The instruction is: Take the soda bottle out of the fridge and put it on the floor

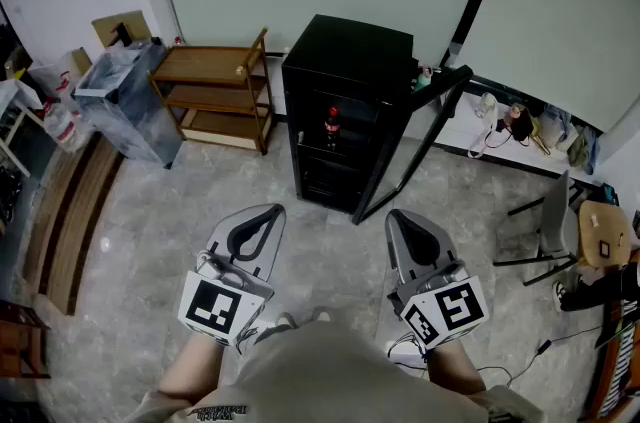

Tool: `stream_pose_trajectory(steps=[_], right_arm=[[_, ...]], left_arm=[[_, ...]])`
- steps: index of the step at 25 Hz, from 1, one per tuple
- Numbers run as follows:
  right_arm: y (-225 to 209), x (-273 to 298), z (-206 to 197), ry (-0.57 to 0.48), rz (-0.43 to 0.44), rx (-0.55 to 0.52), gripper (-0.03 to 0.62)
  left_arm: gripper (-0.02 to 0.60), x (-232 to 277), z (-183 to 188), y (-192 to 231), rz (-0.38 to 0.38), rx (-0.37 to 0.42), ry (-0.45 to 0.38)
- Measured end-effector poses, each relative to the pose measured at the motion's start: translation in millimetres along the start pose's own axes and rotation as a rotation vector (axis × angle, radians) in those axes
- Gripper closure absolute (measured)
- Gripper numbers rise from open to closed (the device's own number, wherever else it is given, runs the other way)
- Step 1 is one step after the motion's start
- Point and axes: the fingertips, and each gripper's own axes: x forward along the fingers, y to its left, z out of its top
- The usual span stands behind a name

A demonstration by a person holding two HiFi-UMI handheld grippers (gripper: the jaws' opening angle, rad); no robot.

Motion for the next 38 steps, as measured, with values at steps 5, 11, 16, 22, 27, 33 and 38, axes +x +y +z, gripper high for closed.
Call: stream_pose_trajectory(steps=[5,11,16,22,27,33,38], right_arm=[[-9.2,-5.0,-3.5,-0.011,0.032,0.062,0.599],[-24.0,-12.7,-11.0,-0.022,0.067,0.19,0.599],[-28.1,-15.3,-22.3,0.003,0.066,0.18,0.599],[-31.7,-2.6,-43.4,0.071,0.051,0.103,0.599],[-38.8,13.2,-43.6,0.079,0.036,0.097,0.599],[-45.4,41.6,-48.3,0.095,0.027,0.084,0.599],[-54.8,77.0,-52.7,0.111,0.021,0.086,0.599]], left_arm=[[0.575,6.3,-1.8,-8.1,0.003,0.014,-0.004],[0.575,13.2,-4.2,-13.5,0.021,0.027,0.013],[0.575,14.6,-6.7,-10.6,0.046,0.054,0.05],[0.575,25.2,-6.5,-13.1,0.025,0.03,0.039],[0.575,31.5,7.2,0.5,0.018,-0.001,-0.009],[0.575,50.1,-7.3,22.0,0.016,0.005,0.013],[0.575,74.3,-22.7,48.2,0.003,-0.011,0.047]])
